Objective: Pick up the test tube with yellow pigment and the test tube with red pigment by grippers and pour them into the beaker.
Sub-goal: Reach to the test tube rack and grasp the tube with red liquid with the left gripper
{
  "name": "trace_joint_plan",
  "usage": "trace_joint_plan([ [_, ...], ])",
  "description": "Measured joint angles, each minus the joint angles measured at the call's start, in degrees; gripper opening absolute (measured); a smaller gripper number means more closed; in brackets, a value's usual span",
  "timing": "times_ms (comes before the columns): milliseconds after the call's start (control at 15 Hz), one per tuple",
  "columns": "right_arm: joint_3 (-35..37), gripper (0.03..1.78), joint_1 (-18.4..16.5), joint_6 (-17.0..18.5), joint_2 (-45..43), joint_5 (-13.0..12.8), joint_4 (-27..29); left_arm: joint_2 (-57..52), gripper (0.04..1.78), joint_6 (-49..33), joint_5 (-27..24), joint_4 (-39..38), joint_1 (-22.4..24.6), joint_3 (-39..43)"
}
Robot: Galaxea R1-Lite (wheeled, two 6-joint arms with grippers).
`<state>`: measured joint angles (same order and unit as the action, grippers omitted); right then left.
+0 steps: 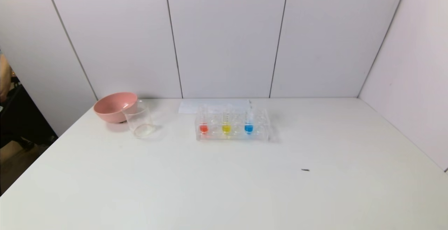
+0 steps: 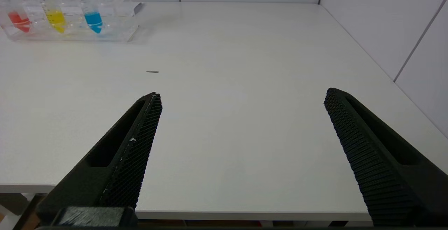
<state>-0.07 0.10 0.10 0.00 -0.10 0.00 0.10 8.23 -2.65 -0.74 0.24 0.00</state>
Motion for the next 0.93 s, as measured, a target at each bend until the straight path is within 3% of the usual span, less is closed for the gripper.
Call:
trace_joint_plan([
  [933, 0.00, 1.70, -0.02, 0.00, 0.00, 0.00, 0.00, 0.00, 1.76, -0.82, 0.01, -0.33, -0.02, -0.77],
])
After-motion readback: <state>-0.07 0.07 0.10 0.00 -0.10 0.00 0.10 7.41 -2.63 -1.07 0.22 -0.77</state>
